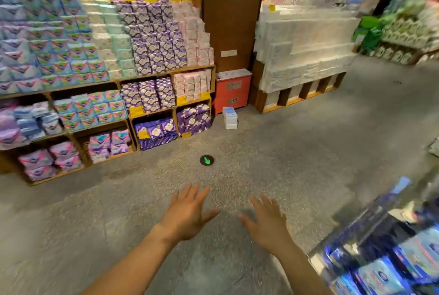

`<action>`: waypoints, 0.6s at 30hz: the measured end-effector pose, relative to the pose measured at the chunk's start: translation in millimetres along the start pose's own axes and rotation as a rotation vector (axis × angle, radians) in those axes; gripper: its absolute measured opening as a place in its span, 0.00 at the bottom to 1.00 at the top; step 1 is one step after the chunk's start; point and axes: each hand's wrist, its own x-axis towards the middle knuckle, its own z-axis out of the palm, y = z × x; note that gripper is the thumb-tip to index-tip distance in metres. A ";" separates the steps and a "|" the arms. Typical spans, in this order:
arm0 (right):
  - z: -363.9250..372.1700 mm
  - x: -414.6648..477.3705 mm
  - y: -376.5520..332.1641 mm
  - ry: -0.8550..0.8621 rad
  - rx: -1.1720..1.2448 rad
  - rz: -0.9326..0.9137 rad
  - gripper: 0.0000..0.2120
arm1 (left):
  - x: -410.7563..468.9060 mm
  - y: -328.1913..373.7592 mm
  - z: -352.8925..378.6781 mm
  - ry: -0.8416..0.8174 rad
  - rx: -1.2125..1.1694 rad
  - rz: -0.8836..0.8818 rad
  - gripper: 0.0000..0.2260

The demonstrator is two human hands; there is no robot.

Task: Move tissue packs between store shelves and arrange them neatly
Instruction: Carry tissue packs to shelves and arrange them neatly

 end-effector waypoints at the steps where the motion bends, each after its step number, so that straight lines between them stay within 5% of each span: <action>1: -12.3 23.6 0.0 -0.011 0.011 0.000 0.63 | 23.9 1.4 -11.0 0.011 -0.005 0.004 0.46; 8: -87.7 181.8 0.0 -0.053 0.002 -0.021 0.45 | 187.7 -5.0 -56.2 0.016 0.026 0.035 0.43; 18: -130.7 457.8 -2.8 -0.102 -0.051 0.072 0.75 | 468.0 -58.9 -81.4 -0.040 -0.095 0.079 0.52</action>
